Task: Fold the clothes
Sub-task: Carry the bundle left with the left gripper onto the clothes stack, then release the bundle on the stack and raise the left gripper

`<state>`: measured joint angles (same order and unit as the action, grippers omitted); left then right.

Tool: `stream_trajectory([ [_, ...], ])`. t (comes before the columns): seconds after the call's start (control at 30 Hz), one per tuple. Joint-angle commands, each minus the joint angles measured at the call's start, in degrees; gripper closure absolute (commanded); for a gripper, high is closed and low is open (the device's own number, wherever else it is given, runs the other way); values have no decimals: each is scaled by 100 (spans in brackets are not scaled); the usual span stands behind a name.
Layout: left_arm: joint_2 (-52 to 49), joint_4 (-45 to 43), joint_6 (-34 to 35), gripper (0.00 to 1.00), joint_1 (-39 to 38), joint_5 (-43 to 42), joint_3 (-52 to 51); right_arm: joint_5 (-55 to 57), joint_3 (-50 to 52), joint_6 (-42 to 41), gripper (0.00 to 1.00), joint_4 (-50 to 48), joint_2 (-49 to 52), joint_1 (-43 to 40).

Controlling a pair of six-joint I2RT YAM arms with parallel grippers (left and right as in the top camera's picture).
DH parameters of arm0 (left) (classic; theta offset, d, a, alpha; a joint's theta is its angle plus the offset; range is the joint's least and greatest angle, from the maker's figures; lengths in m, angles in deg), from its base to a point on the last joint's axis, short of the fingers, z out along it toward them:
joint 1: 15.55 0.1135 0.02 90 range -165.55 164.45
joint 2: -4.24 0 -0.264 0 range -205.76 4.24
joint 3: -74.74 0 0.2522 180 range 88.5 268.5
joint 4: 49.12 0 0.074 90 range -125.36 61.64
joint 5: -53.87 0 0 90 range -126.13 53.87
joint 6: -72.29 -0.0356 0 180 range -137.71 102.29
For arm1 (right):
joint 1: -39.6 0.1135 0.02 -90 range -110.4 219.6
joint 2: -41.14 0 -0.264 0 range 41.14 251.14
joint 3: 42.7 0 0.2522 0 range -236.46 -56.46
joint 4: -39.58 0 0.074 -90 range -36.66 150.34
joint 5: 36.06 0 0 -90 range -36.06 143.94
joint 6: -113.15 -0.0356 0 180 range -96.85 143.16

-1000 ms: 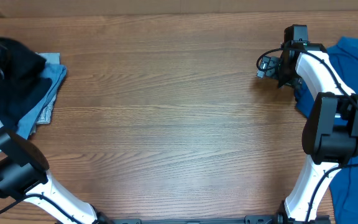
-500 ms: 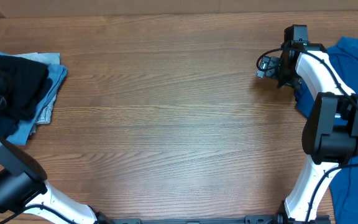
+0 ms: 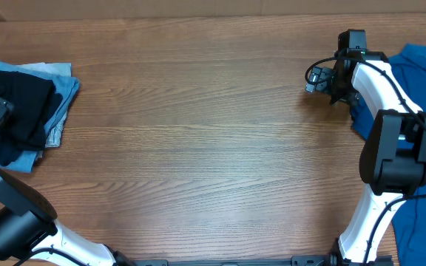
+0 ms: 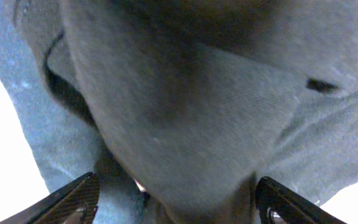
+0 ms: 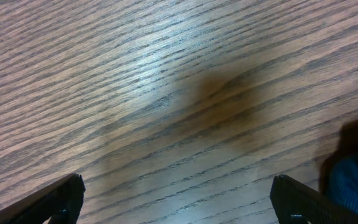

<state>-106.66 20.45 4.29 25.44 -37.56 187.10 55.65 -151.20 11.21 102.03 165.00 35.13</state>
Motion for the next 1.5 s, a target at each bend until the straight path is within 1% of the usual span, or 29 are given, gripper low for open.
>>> stream_trajectory([
  [0.0,229,380,-232,13,20,-116,647,37,24,-7,0,-24,-31,-11],
  [0.07,229,973,-234,13,15,-192,1513,37,24,-7,0,-24,-31,-11],
  [0.1,229,1311,-234,15,4,-203,1934,37,24,-7,0,-24,-31,-11],
  [0.13,229,1530,-234,19,-20,-238,2203,37,24,-7,0,-24,-31,-11],
  [0.17,229,1631,-262,34,-55,-286,2328,37,24,-7,0,-24,-31,-11],
  [0.2,229,1639,-396,92,-118,-308,2363,37,24,-7,0,-24,-31,-11],
  [0.23,219,1602,-435,96,-179,-216,2326,37,24,-7,0,-24,-31,-11],
  [0.33,15,1526,-446,96,-278,494,2214,37,24,-7,0,-24,-31,-11],
  [0.4,-225,1403,-546,96,-267,518,2214,37,24,-7,0,-24,-31,-11],
  [0.47,-540,1156,-940,96,-269,315,2214,37,24,-7,0,-24,-31,-11],
  [0.63,-1058,1191,-1071,96,-170,516,2210,37,24,-7,0,-24,-31,-11],
  [0.67,-1143,1263,-1067,96,-157,625,2210,37,24,-7,0,-24,-31,-11],
  [0.73,-1248,1294,-1064,96,-116,1145,2208,37,24,-7,0,-24,-31,-11],
  [0.77,-1261,1300,-1060,96,-79,1235,2208,37,24,-7,0,-24,-31,-11],
  [0.93,-1440,1320,-1027,96,4,1246,2179,37,24,-7,0,-24,-31,-11],
  [1.03,-1604,1314,-1027,96,4,1421,2155,37,24,-7,0,-24,-31,-11],
  [1.27,-2251,1314,-1025,96,160,1534,2153,37,24,-7,0,-24,-31,-11],
  [1.37,-2142,1340,-1023,96,173,1344,2339,37,24,-7,0,-24,-31,-11],
  [1.47,-1827,1510,-1025,96,157,876,2741,37,24,-9,0,-24,-31,-11],
])
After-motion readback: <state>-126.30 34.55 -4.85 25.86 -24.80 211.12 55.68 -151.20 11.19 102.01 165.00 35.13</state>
